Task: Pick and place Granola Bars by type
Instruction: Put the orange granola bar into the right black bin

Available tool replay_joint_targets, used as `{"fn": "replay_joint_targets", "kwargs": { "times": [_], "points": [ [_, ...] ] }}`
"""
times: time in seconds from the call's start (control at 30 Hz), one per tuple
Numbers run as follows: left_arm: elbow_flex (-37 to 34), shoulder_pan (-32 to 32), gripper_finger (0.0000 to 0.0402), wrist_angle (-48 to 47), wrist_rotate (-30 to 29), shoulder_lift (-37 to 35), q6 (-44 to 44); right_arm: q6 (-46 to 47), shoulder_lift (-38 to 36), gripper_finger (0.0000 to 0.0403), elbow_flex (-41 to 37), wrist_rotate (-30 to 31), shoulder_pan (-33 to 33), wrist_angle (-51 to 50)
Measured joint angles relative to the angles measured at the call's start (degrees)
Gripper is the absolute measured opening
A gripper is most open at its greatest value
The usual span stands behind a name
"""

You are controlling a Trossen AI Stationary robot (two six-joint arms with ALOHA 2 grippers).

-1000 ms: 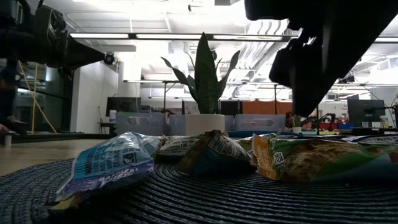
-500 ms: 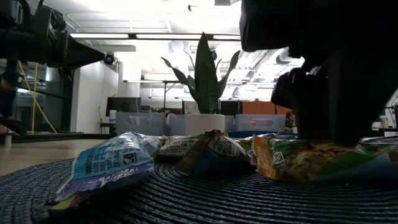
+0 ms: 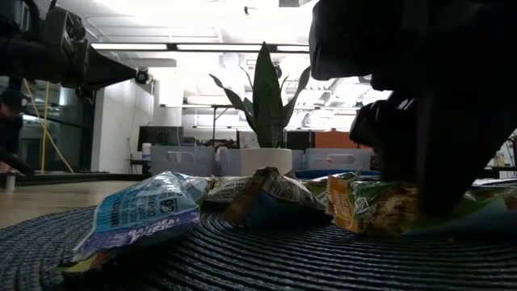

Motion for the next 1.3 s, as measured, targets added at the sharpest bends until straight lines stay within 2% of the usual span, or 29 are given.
{"fn": "replay_joint_targets", "kwargs": {
  "times": [0.33, 0.6, 0.93, 1.3],
  "points": [
    [0.00, 0.02, 0.0001, 0.02, 0.00, -0.02, 0.00, -1.49, 0.22, 0.0205, -0.04, 0.92, 0.03, 0.17],
    [-0.02, 0.00, 0.0001, 0.00, 0.00, -0.02, 0.00, -2.82, 0.33, 0.0139, -0.09, -0.35, -0.14, 0.16],
    [-0.02, 0.00, 0.0001, 0.02, -0.02, -0.02, -0.02, -4.58, -0.69, 0.0066, 0.24, -6.17, -0.59, 1.70],
    [0.00, 0.00, 0.0001, 0.02, 0.02, 0.00, -0.02, -6.30, -4.63, 0.0058, 0.31, -6.49, -2.78, 3.58]
  ]
}}
